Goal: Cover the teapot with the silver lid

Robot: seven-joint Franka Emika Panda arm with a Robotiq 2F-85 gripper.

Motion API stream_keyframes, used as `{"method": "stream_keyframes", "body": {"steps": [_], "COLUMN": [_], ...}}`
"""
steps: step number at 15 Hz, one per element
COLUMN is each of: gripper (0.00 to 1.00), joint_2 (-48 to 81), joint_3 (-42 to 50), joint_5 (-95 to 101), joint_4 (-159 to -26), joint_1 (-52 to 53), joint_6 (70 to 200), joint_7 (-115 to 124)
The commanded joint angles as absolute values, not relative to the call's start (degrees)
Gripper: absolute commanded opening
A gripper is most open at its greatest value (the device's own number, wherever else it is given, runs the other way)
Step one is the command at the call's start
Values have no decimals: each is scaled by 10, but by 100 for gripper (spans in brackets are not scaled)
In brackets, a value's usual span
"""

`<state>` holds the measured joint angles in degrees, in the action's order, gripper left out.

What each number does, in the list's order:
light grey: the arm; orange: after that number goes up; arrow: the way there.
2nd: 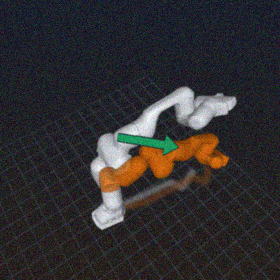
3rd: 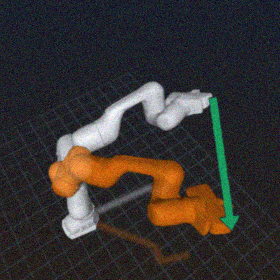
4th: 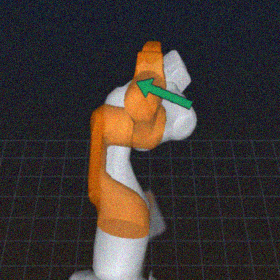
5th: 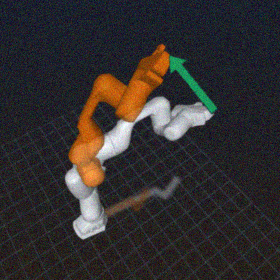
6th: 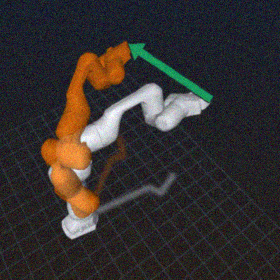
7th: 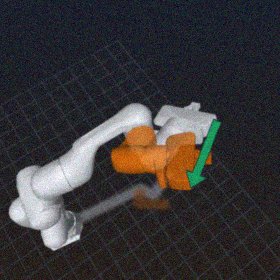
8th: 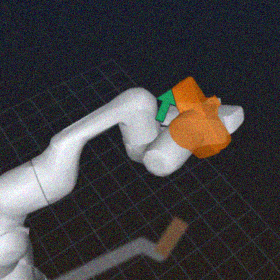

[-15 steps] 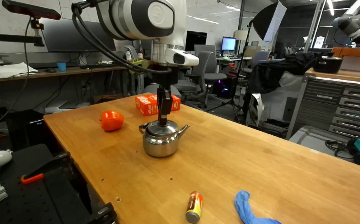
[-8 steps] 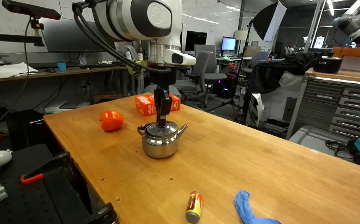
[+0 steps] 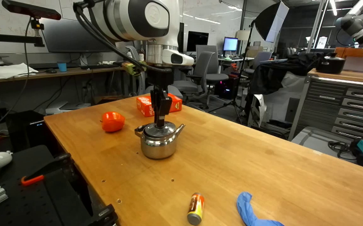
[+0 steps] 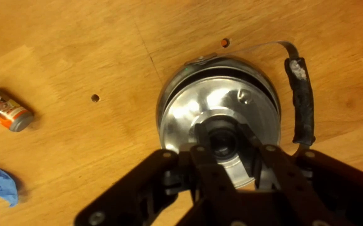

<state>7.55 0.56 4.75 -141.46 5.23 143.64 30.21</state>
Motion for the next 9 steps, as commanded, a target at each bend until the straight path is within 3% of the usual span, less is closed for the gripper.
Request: {"method": "stream_keyframes", "body": {"steps": [1, 9], "gripper": [10, 10], "joint_2": [67, 32], "joint_3": [-1, -4], "joint_5": [48, 42], "joint_4": [-1439, -1493], "joint_1": [55, 52], "joint_6": [1453, 1535], "joint_7": [291, 285]}}
